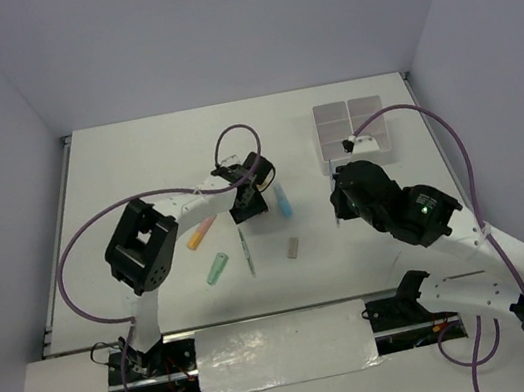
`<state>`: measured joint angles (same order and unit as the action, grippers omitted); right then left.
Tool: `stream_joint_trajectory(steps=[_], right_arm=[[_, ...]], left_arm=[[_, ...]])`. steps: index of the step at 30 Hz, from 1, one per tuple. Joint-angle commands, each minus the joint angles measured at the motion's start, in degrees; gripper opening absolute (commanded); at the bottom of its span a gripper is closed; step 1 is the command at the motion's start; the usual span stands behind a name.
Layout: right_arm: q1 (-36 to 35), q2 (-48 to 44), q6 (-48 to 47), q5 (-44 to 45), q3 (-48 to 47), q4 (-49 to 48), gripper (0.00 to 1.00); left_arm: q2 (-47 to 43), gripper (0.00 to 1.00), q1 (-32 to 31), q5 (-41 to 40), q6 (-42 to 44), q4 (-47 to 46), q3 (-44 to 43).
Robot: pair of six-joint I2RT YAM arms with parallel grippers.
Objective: Sort the stationery into containers
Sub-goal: Close the pen cap on the pen.
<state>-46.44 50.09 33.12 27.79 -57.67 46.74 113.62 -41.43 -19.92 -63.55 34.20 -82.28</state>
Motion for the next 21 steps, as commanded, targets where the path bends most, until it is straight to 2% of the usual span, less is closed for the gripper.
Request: stream_joint_trajectory(steps=[1,21], right_arm=[[0.3,0.2,-0.8,0.8,0.3,-2.0,0.00],[0.3,1.0,-1.5,-0.5,2.0,-4.1,0.00]], left_arm=[[1.4,0.55,0.3,0.0,-1.7,0.5,-2.1],[5.7,0.54,0.9,0.2,-4.0,2.5,-4.9]])
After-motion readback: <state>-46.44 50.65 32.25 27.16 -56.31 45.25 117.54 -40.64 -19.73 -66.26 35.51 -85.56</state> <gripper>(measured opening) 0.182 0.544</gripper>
